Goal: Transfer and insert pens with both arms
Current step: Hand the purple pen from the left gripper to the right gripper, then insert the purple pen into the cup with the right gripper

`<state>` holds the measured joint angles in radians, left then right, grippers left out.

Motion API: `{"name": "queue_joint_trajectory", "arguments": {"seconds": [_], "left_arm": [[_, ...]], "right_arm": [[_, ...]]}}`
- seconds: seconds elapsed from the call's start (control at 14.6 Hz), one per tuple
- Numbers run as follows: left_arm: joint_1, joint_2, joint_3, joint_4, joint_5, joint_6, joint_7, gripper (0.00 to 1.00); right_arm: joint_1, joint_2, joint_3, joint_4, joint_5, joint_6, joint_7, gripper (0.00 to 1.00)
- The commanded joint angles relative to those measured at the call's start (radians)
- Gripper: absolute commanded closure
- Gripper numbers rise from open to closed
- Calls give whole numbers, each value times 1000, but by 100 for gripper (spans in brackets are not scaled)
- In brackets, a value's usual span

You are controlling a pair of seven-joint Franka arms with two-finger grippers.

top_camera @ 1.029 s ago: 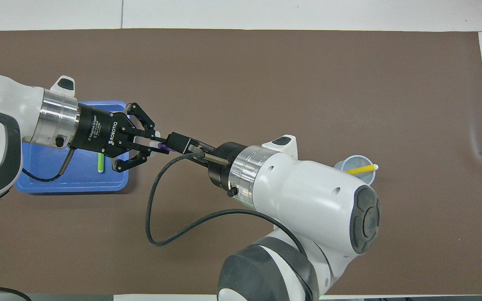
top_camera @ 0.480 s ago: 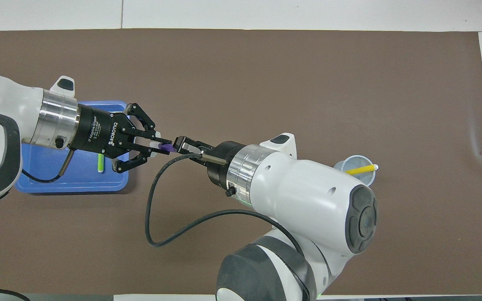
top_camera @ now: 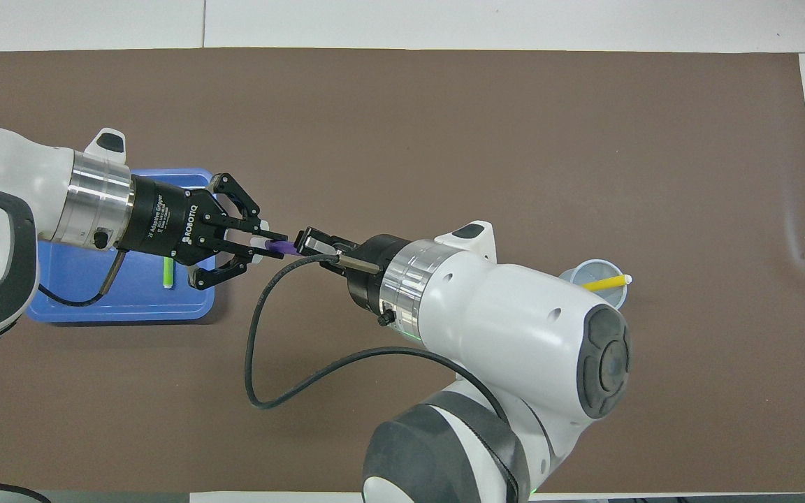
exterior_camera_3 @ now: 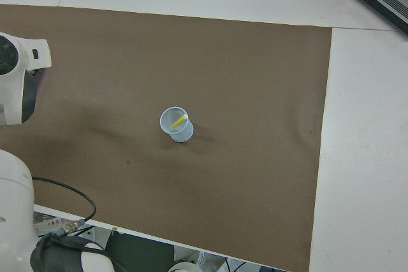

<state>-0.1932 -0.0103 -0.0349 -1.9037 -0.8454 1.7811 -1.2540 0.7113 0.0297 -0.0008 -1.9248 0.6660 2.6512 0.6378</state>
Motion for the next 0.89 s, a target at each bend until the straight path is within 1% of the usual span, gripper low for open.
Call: {"name": "queue_joint_trajectory", "arguments": {"seconds": [0.0,0.14,0.27,0.34,0.41,0.48,0.62,0.69,0.75,0.82], "left_arm": [[-14,-45,10,-31,-14,29,-8,0],[-14,-53,12,-35,-9,31,-10,0],[-15,-51,13,-29,11,35,-4,0],[-11,-51,13,-31,56,34,5,0],[-9,-51,13,-29,121,32,36,0],[-8,-51,12,-29,176,29,92,0],[-8,-51,13,-34,270,23,258,0],[-6,-51,13,-35,349,21,345,0],[-6,-46,13,-35,433,21,445,0],[-2,-40,13,-35,492,20,525,0]], "right_arm": [[-48,-7,-7,12,-40,-80,-17,100],[-107,-33,-13,41,-135,-236,-26,100],[-194,-45,-12,101,-245,-455,-120,100],[-241,-45,-13,137,-287,-578,-215,100],[-287,-45,-13,162,-314,-671,-313,100],[-326,-45,-13,167,-345,-741,-411,100],[-384,-65,-12,149,-457,-821,-548,100],[-404,-73,-12,135,-509,-856,-596,100],[-420,-89,-12,110,-540,-873,-640,100],[-438,-103,-12,77,-557,-875,-682,100]]}}
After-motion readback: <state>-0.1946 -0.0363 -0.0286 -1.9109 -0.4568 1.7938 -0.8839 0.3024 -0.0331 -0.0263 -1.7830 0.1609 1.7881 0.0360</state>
